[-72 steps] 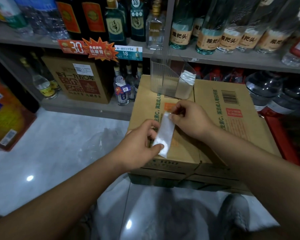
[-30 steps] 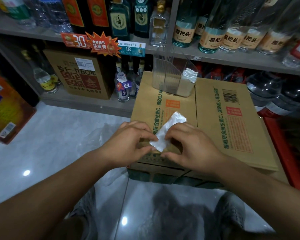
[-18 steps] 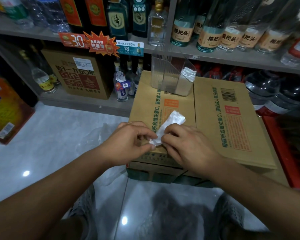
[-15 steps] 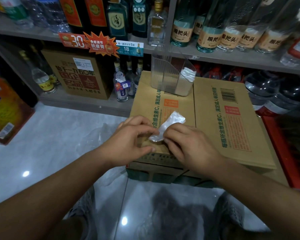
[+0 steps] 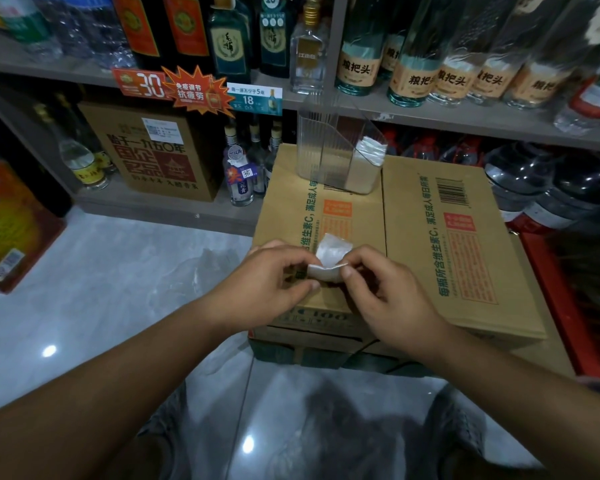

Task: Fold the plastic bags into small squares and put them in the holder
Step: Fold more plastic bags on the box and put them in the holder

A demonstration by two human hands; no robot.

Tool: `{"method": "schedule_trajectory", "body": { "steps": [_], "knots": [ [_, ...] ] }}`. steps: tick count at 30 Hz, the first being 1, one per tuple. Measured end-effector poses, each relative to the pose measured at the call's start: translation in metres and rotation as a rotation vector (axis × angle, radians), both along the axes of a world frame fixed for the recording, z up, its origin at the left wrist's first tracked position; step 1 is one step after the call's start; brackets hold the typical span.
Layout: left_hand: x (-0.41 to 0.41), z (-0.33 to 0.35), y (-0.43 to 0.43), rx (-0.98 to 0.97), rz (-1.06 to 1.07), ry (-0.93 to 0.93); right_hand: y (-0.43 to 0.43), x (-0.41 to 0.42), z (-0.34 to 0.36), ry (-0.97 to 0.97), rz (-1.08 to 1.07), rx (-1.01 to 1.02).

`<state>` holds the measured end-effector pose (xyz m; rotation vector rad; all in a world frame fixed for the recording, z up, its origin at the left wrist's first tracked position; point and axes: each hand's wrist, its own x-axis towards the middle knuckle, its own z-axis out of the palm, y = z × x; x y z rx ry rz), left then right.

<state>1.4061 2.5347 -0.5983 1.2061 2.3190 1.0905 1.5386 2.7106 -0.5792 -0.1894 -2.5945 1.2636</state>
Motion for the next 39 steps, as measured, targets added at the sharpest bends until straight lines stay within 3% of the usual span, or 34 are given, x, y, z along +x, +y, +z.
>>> {"method": "schedule_trajectory", "body": {
  "steps": [5, 8, 16, 23, 27, 33, 39],
  "knots": [
    [0.001, -0.001, 0.009, 0.045, 0.061, -0.056, 0.003, -0.012, 0.001, -0.084, -0.166, -0.322],
    [-0.003, -0.003, 0.017, 0.042, 0.098, -0.105, 0.004, -0.023, 0.007, -0.060, -0.209, -0.371],
    [-0.006, 0.004, 0.032, -0.145, 0.095, 0.014, 0.019, -0.045, 0.007, 0.019, -0.201, 0.146],
    [0.000, 0.009, 0.020, -0.051, 0.094, -0.044, 0.021, -0.041, -0.005, -0.089, -0.035, 0.452],
    [0.007, 0.008, 0.008, -0.001, 0.097, -0.053, 0.017, -0.035, -0.002, -0.103, -0.054, 0.353],
    [0.013, 0.012, 0.001, -0.038, 0.065, -0.052, 0.012, -0.036, 0.000, -0.130, -0.140, -0.044],
    [0.013, 0.013, 0.001, -0.078, 0.031, 0.031, 0.016, -0.043, 0.000, -0.165, -0.180, -0.017]
  ]
}}
